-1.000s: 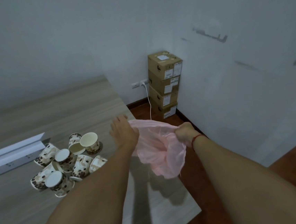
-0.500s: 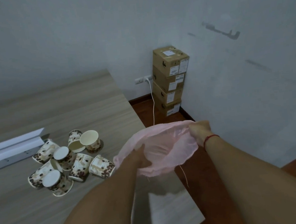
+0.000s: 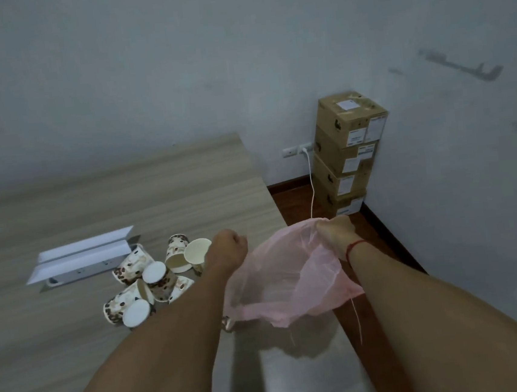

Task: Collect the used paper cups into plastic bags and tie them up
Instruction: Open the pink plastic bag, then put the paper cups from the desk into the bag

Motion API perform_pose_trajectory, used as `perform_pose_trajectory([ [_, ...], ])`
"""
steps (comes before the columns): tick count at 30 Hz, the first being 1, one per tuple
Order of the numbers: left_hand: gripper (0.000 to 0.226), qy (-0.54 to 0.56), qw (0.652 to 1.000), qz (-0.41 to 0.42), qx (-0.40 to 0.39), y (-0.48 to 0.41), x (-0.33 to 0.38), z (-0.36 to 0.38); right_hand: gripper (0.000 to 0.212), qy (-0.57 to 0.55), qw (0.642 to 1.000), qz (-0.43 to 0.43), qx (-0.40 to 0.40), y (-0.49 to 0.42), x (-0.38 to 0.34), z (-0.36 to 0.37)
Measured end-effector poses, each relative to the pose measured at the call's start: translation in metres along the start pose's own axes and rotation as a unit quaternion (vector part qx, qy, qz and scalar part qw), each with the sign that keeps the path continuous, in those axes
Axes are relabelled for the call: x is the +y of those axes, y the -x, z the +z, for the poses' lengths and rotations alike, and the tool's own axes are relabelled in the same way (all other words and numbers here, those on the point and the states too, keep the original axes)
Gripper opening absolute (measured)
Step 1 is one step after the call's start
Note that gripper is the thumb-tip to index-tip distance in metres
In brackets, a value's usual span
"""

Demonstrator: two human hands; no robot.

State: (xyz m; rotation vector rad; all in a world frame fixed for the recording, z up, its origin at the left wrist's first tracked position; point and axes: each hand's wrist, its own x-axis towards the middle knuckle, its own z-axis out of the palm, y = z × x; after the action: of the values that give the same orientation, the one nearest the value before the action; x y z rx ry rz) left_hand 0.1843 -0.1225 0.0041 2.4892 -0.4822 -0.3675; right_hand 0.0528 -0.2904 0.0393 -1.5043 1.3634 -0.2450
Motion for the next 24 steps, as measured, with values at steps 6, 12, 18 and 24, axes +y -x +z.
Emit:
perform_pose_trajectory([
  [6, 0.023, -0.074, 0.997, -0.033, -0.010, -0.033, -0.038, -0.032, 0.044, -0.013, 0.999, 0.015, 0.027, 0.001, -0.009, 0.035],
  [12, 0.039, -0.196, 0.978, 0.005, -0.070, -0.059, -0.060, -0.018, 0.044, 0.018, 0.998, 0.016, 0.051, 0.007, -0.012, 0.062],
  [18, 0.036, -0.237, 0.964, 0.045, -0.109, -0.069, -0.084, -0.004, 0.029, 0.052, 0.997, -0.002, 0.049, 0.020, 0.010, 0.074],
  [24, 0.045, -0.264, 0.955, 0.075, -0.117, -0.056, -0.106, -0.002, 0.030, 0.050, 0.998, -0.029, 0.031, 0.037, 0.022, 0.076],
])
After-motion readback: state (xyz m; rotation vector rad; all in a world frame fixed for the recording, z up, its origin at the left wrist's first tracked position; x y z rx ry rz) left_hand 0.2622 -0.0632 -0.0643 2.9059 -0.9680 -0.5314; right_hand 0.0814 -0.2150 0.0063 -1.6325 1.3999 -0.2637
